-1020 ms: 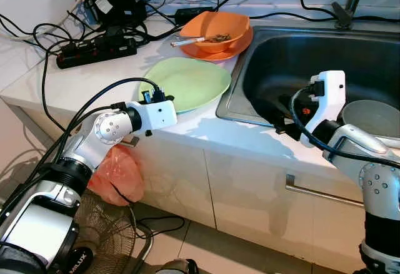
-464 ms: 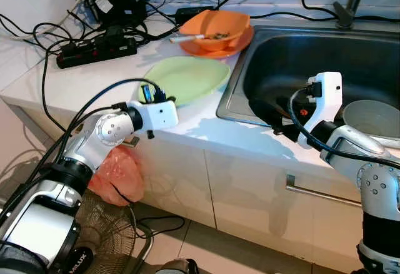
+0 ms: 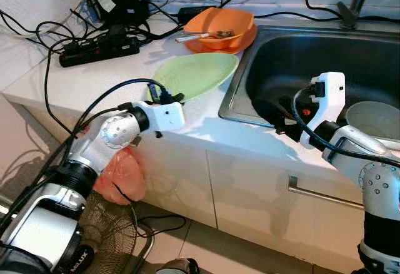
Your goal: Kitchen organization
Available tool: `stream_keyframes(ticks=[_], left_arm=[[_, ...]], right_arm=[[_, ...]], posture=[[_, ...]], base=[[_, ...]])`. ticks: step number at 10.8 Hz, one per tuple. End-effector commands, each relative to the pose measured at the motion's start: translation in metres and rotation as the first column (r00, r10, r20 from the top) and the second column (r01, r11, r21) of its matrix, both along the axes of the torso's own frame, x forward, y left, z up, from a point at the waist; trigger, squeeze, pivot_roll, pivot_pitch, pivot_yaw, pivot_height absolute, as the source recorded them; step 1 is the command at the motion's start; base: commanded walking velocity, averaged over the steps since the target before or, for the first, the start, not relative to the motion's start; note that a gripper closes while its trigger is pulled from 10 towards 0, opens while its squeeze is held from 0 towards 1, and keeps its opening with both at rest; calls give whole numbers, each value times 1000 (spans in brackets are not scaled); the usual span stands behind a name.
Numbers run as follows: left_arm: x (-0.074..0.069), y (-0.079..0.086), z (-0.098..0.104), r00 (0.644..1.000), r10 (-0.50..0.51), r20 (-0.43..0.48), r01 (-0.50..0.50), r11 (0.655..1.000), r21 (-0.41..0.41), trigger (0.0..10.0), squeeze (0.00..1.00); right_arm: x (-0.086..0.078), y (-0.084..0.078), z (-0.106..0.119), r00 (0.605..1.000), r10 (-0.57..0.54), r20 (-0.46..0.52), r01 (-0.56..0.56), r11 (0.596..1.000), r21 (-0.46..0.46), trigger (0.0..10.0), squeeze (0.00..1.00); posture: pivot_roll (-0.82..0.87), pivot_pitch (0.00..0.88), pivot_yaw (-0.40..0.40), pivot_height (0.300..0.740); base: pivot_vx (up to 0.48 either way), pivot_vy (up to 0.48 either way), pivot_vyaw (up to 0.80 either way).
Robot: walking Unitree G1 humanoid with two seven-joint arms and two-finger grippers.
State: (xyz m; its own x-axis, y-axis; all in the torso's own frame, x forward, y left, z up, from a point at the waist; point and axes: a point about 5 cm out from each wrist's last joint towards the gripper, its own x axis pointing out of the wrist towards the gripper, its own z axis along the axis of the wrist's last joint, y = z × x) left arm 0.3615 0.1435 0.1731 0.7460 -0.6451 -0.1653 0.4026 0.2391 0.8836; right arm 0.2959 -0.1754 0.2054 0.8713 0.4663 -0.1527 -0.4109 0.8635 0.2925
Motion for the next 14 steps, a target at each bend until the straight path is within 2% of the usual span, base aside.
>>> stream_keyframes(ticks=[1,2,5,6,7,9,10,11,14], left_arm=[[-4,-2,-2,1000,-19,7,19,1000,-7,0,0],[-8,-10,-1,998,-52,37,53,998,-16,0,0],[-22,-28,-6,981,-62,183,73,996,-54,0,0],[-26,-37,-5,971,-68,231,92,991,-92,0,0],[-27,-44,-4,965,-73,251,103,988,-112,0,0],[-23,-53,0,958,-55,282,96,986,-134,0,0],[-21,-60,-4,959,-54,277,93,987,-133,0,0],[-20,-68,-4,956,-59,286,103,985,-139,0,0],[-21,-81,-5,950,-80,300,130,980,-151,0,0]], right_arm=[[2,4,4,1000,21,1,-21,1000,12,10000,0],[3,3,5,1000,13,-2,-13,999,30,10000,0],[7,-1,11,1000,-17,1,16,993,117,10000,0],[10,-7,16,998,-61,17,58,986,156,10000,804],[12,-11,19,996,-90,25,85,982,167,10000,1000],[14,-13,19,994,-110,23,105,979,174,10000,1000],[15,-13,21,992,-124,39,115,975,189,10000,600],[16,-13,24,990,-129,50,116,973,201,10000,0],[17,-12,36,983,-145,113,112,960,257,10000,0]], posture=[[113,58,149,740],[116,57,147,740],[117,56,147,740],[112,54,148,740],[108,52,150,740],[112,50,146,740],[113,49,146,740],[109,49,150,740],[99,51,154,740]], base=[[0,0,0],[0,0,0],[0,0,0],[0,0,0],[0,0,0],[0,0,0],[0,0,0],[0,0,0],[0,0,0]])
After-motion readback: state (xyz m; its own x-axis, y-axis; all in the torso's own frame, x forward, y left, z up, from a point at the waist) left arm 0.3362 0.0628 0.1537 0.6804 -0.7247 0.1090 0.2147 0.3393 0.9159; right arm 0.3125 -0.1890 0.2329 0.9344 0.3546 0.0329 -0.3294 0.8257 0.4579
